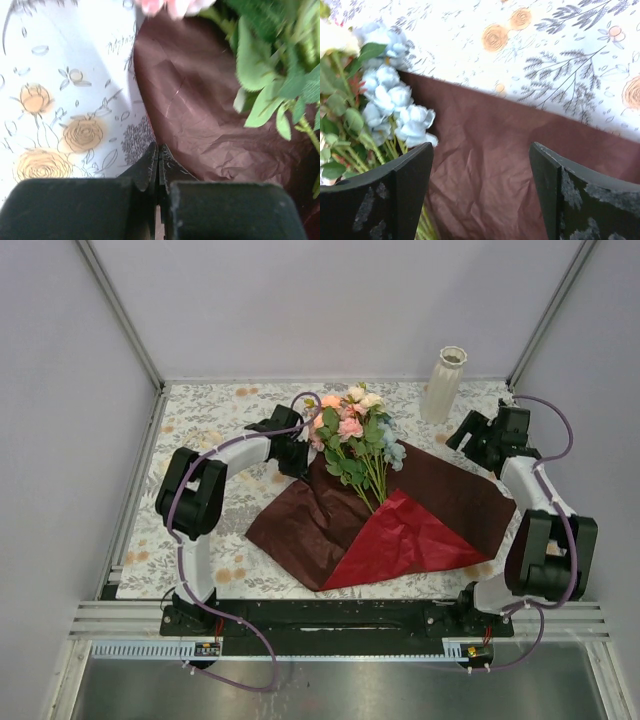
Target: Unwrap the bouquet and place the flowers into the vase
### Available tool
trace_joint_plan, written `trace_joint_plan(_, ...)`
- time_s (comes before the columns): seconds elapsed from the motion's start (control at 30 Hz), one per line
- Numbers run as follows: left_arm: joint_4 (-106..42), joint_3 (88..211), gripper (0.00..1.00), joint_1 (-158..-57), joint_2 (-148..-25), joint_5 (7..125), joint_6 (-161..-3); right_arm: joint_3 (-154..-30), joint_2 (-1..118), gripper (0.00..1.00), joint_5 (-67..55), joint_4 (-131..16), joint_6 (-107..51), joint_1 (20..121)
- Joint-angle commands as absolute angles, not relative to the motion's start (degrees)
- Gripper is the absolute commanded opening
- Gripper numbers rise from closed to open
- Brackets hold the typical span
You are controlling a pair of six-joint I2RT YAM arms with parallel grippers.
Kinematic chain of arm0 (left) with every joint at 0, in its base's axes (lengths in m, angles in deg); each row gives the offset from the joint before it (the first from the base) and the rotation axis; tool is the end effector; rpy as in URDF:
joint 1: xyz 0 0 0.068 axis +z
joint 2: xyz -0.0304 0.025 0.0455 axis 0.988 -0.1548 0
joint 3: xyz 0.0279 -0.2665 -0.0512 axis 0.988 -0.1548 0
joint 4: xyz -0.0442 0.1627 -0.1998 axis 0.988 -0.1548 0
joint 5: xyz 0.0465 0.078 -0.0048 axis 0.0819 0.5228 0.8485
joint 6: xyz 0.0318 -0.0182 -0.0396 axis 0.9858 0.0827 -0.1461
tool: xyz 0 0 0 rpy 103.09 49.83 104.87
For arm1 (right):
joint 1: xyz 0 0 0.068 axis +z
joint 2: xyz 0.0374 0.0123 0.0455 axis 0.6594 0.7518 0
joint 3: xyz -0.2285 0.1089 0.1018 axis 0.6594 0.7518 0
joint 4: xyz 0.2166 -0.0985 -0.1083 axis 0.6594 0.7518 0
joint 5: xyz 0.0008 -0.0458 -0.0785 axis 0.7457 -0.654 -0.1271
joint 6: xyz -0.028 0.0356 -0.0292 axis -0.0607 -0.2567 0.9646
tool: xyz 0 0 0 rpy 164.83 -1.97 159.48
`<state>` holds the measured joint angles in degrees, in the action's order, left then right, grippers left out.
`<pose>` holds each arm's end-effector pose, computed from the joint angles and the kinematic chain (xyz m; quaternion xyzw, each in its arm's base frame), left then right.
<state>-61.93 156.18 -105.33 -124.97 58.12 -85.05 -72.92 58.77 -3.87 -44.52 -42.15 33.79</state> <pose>0.3712 -0.1776 0.1677 0.1126 0.9564 -0.2043 0.1760 0.3115 -0.0348 0.2572 0.1842 0.8797 0.1251 0.4202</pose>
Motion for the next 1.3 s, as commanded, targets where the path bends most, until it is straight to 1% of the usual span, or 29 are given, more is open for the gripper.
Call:
trace_joint_plan(0.0, -60.0, 161.6, 0.00, -104.8, -127.1, 59.7, -87.1, -78.8, 66.1, 0.86, 3.7, -47.1, -42.5, 30.7)
trace_joint_plan(0.17, -60.0, 164.9, 0.00, -104.0, -130.3, 62.4, -89.9, -84.7, 76.0, 0.85, 5.9, -46.3, -40.3, 30.2)
trace_joint_plan(0.27, -59.9, 166.4, 0.00, -102.7, -131.7, 62.6, -91.3, -88.1, 81.5, 0.83, 9.5, -47.0, -42.7, 29.0)
trace_joint_plan(0.4, -57.6, 167.8, 0.00, -101.3, -133.2, 62.0, -94.0, -91.1, 85.2, 0.80, 12.7, -48.4, -45.1, 28.9)
trace_joint_plan(0.57, -54.2, 170.3, 0.00, -100.5, -135.8, 61.0, -97.8, -94.4, 89.2, 0.78, 13.3, -49.5, -45.7, 28.9)
trace_joint_plan(0.67, -50.6, 170.4, 0.00, -100.2, -136.9, 61.5, -100.3, -98.4, 92.8, 0.73, 13.3, -47.2, -46.8, 28.9)
trace_joint_plan(0.8, -49.9, 174.0, 0.00, -99.9, -140.0, 61.6, -102.0, -99.9, 94.3, 0.71, 14.0, -50.2, -49.8, 28.9)
trace_joint_plan(0.9, -51.1, 177.5, 0.00, -99.5, -141.3, 61.9, -102.5, -103.1, 95.0, 0.70, 14.9, -47.7, -49.4, 28.9)
trace_joint_plan(1.03, -52.4, 178.2, 0.00, -98.4, -139.9, 62.1, -102.3, -102.5, 91.3, 0.70, 14.8, -45.3, -48.0, 28.9)
trace_joint_plan(1.07, -52.9, 178.0, 0.04, -98.1, -138.8, 62.0, -102.1, -101.2, 89.4, 0.70, 15.6, -45.3, -47.8, 28.9)
trace_joint_plan(1.1, -52.9, 177.3, 0.11, -97.7, -137.4, 61.8, -101.8, -100.0, 87.6, 0.69, 16.0, -45.0, -47.9, 29.1)
trace_joint_plan(1.13, -52.8, 176.1, 0.20, -97.6, -135.6, 61.7, -101.8, -98.2, 85.5, 0.68, 15.9, -44.8, -48.1, 29.4)
trace_joint_plan(1.23, -52.9, 173.8, 0.43, -97.2, -129.8, 61.2, -100.9, -91.5, 79.4, 0.64, 14.7, -44.7, -48.9, 31.4)
trace_joint_plan(1.27, -53.6, 173.2, 0.55, -97.2, -127.9, 61.2, -100.0, -89.6, 77.1, 0.62, 14.4, -44.6, -49.0, 32.4)
